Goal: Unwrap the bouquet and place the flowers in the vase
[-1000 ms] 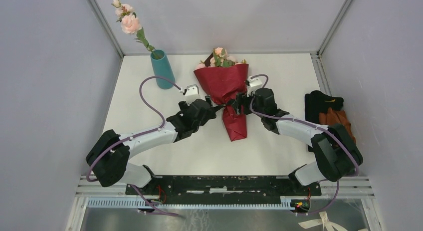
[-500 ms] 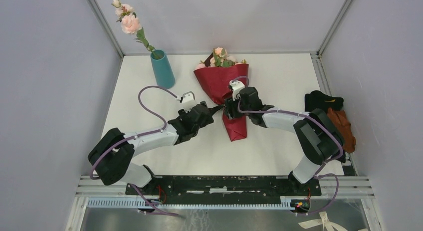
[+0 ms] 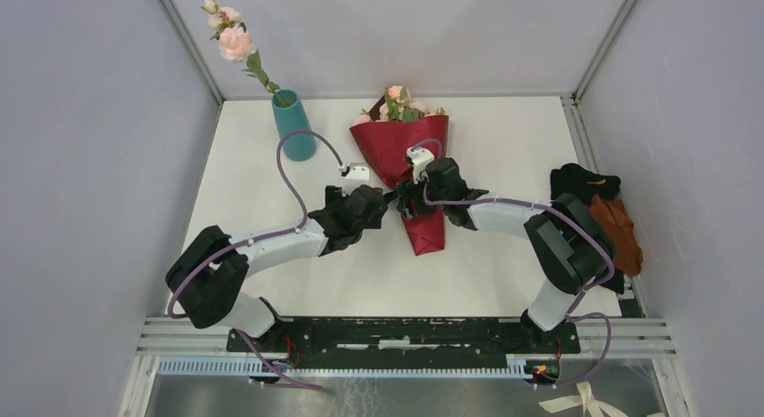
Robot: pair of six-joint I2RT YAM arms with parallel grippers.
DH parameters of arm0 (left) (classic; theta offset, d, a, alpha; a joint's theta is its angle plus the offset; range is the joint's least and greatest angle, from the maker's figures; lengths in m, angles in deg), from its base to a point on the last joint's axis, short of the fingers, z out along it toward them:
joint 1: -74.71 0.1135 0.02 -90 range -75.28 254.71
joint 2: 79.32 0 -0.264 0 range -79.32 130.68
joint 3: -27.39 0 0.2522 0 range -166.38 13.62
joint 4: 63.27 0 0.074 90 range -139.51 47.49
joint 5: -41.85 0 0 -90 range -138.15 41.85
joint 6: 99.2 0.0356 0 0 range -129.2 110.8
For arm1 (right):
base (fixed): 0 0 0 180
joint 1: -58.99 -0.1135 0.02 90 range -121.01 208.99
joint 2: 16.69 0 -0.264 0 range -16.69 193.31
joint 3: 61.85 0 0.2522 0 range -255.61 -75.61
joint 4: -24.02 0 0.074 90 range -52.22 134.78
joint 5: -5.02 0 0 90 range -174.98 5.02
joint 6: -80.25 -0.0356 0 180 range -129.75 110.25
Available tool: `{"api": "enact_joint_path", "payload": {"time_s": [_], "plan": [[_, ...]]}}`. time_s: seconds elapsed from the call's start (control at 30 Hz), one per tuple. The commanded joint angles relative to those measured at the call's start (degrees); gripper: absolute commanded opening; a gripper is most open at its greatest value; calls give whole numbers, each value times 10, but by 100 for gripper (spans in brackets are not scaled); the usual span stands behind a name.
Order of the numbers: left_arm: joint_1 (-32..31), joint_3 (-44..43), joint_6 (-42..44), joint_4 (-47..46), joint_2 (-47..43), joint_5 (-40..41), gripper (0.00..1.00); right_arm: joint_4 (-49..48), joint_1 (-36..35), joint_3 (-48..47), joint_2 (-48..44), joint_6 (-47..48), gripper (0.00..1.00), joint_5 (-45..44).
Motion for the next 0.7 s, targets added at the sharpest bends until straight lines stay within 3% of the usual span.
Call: {"api": "enact_joint_path", "payload": {"time_s": [0.0, 0.07, 0.2, 0.27, 0.67], "plan": [[9, -44, 143, 10, -16, -36, 93, -16, 1, -24, -1, 9, 70, 6], [15, -55, 163, 24, -3, -53, 92, -15, 0, -24, -6, 11, 70, 7], [32, -47, 189, 11, -2, -159, 90, -7, 0, -20, -21, 18, 71, -3], [35, -43, 196, 7, 7, -179, 84, -7, 0, -15, -28, 20, 71, -10], [50, -50, 212, -10, 92, -203, 85, 3, 1, -11, -51, 31, 71, -19]]}}
